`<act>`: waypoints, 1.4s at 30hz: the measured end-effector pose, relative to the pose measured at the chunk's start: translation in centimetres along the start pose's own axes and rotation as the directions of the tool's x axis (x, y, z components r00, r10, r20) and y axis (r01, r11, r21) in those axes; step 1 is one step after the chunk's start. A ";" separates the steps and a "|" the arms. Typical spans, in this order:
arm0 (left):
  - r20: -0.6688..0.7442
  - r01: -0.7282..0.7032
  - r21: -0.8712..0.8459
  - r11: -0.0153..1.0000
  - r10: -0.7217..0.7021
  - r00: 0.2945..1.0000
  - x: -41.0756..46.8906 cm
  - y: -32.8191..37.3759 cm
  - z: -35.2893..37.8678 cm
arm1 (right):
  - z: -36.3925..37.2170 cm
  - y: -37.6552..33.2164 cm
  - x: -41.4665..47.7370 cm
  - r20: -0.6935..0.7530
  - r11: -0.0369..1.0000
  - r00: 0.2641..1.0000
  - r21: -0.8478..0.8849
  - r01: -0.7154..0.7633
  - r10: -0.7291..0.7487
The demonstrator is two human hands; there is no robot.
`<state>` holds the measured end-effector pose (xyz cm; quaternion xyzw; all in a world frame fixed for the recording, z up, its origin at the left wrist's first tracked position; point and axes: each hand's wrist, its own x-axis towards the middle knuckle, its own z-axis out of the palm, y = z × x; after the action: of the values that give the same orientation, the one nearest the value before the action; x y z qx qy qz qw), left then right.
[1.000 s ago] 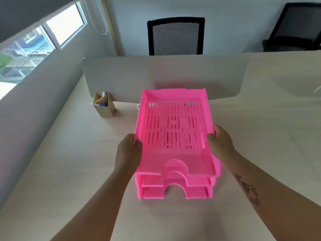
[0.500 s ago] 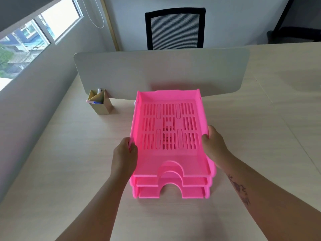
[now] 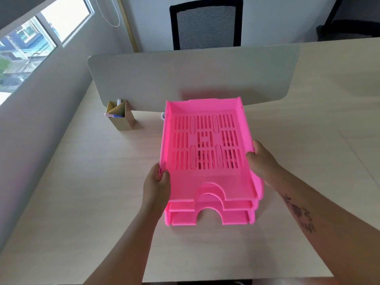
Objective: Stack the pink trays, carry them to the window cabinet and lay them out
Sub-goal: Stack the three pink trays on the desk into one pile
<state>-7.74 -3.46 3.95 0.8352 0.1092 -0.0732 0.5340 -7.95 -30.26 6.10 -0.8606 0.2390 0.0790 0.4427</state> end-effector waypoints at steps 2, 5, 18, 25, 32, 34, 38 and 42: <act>-0.002 0.012 -0.094 0.996 -0.012 1.000 -0.7 -0.2 0.0 | 0.2 0.0 -0.3 -0.003 1.000 1.000 0.009 -0.004 0.004; 0.033 0.023 -0.159 0.987 -0.018 0.999 -1.1 -0.9 -0.3 | 0.2 0.4 -0.8 0.007 0.999 1.000 0.038 -0.013 0.012; 0.156 -0.023 -0.212 0.977 0.057 0.986 -0.5 -1.4 -1.2 | 0.2 0.6 -2.3 0.008 0.999 1.000 0.045 -0.023 0.023; 0.290 0.017 -0.234 0.972 0.053 0.956 -1.9 -6.1 -1.4 | 4.0 4.9 -7.2 -0.152 0.937 0.977 0.339 -0.088 0.147; 0.347 0.167 -0.332 0.928 -0.044 0.937 -1.0 -7.8 0.5 | 5.7 7.7 -6.8 0.013 0.820 0.968 0.529 -0.218 0.249; 0.381 0.223 -0.353 0.909 -0.078 0.921 -0.6 -8.1 1.0 | 6.0 7.8 -6.2 0.078 0.786 0.969 0.572 -0.235 0.233; 0.364 0.309 -0.392 0.866 -0.163 0.917 -0.7 -7.8 1.4 | 6.3 8.0 -5.5 0.120 0.758 0.971 0.607 -0.237 0.208; 0.325 0.320 -0.451 0.833 -0.181 0.928 -1.6 -7.0 1.4 | 5.6 8.2 -5.4 0.144 0.748 0.974 0.624 -0.226 0.175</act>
<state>-11.10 -2.05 -2.40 0.6300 0.1604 -0.2249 0.7258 -16.22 -27.93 -1.29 -0.6251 0.3256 0.0731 0.7056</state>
